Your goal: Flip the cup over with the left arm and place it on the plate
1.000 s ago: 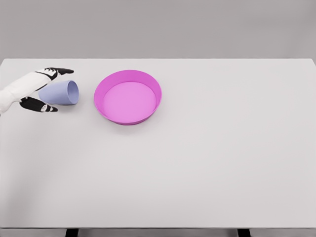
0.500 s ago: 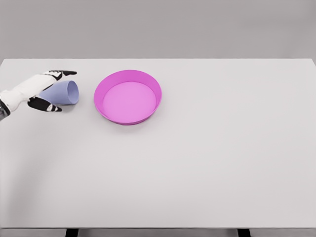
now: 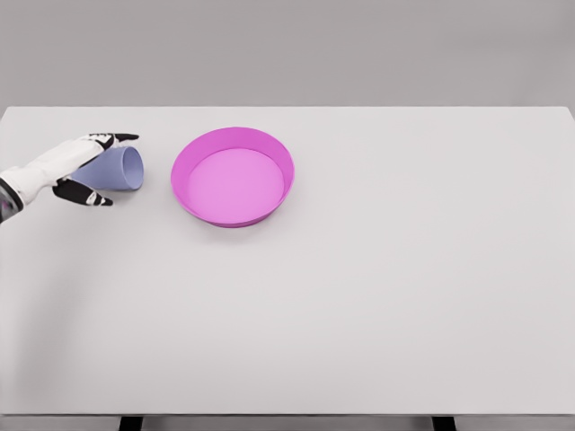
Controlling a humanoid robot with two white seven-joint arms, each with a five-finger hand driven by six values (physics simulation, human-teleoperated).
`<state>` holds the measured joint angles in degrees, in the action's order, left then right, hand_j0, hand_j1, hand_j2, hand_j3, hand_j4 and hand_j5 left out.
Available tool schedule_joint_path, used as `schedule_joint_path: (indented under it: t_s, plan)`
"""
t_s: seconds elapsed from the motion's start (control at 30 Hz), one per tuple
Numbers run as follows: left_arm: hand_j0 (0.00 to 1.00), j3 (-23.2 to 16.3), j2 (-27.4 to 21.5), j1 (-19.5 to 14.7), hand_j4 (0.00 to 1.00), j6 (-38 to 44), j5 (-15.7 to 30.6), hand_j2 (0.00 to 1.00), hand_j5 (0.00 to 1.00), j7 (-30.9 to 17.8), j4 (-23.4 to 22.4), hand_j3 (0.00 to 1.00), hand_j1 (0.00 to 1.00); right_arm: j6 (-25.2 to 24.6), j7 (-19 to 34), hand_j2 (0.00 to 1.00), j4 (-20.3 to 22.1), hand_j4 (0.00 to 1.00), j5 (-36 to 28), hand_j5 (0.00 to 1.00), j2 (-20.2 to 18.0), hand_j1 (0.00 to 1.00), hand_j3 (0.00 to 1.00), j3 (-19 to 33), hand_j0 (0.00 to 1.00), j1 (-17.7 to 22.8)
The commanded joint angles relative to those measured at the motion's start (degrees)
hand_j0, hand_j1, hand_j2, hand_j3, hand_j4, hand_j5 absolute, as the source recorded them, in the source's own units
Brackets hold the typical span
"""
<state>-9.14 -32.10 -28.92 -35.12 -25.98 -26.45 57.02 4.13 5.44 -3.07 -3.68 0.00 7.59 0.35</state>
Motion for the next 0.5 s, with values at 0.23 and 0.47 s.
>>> schedule_joint_path:
  t_s: [0.23, 0.47]
  plan:
    - [0.89, -0.09, 0.19, -0.09, 0.89, 0.12, -1.00, 0.89, 0.89, -0.01, 0.02, 0.89, 0.89, 0.00, 0.01, 1.00, 0.00, 1.00, -0.01, 1.00, 0.00, 1.00, 1.00, -0.03, 1.00, 0.00]
    - [0.89, 0.00, 1.07, -1.05, 0.89, 0.12, -2.06, 0.89, 0.89, -0.01, -0.16, 0.89, 0.89, 0.00, 0.01, 1.00, 0.00, 1.00, -0.01, 1.00, 0.00, 1.00, 1.00, 0.05, 1.00, 0.00]
